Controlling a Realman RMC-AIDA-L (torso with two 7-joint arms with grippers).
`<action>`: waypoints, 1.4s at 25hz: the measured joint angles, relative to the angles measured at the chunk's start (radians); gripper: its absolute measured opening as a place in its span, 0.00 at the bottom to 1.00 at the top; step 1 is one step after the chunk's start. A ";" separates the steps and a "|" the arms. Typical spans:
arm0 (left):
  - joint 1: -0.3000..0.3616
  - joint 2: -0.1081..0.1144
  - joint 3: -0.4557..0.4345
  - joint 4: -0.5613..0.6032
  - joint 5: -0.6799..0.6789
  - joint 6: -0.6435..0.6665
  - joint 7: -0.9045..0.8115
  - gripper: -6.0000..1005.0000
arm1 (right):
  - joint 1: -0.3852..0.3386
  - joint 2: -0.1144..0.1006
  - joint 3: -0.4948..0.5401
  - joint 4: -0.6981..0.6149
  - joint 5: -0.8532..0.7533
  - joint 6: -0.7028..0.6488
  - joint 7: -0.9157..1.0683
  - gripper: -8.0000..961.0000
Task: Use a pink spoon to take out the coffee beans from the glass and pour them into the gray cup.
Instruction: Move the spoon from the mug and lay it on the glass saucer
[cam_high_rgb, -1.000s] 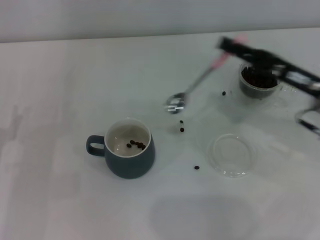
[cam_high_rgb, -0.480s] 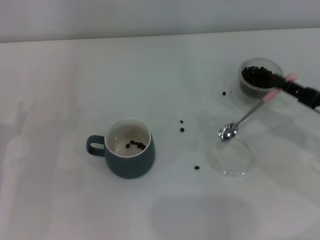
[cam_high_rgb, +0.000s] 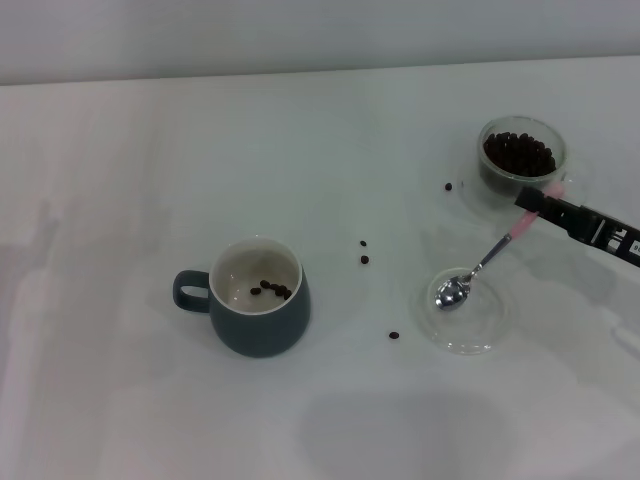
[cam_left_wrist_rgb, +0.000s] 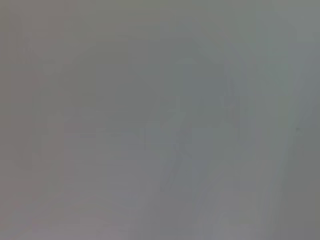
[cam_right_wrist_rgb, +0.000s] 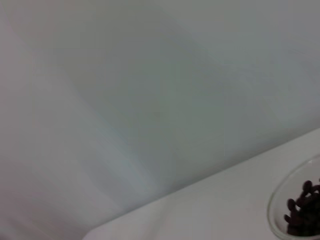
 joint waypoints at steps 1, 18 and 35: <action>0.000 0.000 0.000 0.000 0.000 0.000 0.000 0.88 | 0.000 0.000 -0.001 0.000 0.000 0.006 -0.001 0.22; -0.010 0.002 0.000 0.000 0.000 0.000 0.000 0.88 | 0.000 0.006 -0.003 0.007 -0.055 0.052 0.007 0.28; -0.008 0.002 0.000 0.000 0.000 0.001 0.000 0.88 | -0.001 -0.032 0.008 0.016 -0.061 0.093 0.019 0.38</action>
